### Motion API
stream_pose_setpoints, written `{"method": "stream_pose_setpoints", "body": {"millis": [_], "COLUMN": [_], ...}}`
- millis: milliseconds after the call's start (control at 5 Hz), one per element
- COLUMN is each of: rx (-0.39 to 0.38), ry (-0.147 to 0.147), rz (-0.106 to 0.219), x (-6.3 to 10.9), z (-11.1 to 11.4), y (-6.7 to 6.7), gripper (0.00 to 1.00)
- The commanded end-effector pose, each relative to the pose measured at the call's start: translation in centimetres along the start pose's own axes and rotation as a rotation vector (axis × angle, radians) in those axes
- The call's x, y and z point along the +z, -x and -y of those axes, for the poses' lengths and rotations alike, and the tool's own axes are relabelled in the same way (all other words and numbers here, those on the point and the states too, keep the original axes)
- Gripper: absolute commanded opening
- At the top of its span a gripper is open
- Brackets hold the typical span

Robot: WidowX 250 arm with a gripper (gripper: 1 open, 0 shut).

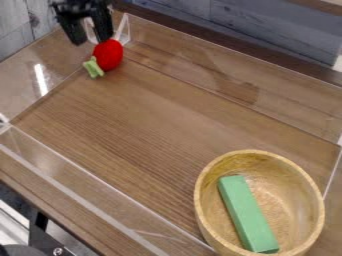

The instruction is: Move the red object to the left side of the table

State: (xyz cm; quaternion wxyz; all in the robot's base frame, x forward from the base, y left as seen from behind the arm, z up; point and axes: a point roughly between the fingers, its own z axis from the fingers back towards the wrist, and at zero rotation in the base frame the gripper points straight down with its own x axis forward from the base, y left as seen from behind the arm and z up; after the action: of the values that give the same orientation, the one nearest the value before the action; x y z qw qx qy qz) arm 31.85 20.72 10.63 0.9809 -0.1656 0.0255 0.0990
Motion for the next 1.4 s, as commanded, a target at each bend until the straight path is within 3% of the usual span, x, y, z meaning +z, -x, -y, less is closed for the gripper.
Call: {"method": "stream_pose_setpoints", "body": {"millis": [0,200,400,800,1000,1200], "rx": [-0.083,-0.079,-0.068,0.031,0.037,0.05], "ry": [-0.028,-0.018,-0.016,-0.02,-0.031,-0.035], "rz": [0.061,0.053,0.05,0.067,0.059,0.053], "x": [3.9,3.4,2.5,-0.9,-1.3,-1.0], "z": [2.5,3.1,3.4,2.8,1.6,0.5], "y": [1.1,0.8,-0.2,-2.7,-3.5,-3.6], "gripper": [1.0,1.0,0.0,0.0,1.0,1.0]}}
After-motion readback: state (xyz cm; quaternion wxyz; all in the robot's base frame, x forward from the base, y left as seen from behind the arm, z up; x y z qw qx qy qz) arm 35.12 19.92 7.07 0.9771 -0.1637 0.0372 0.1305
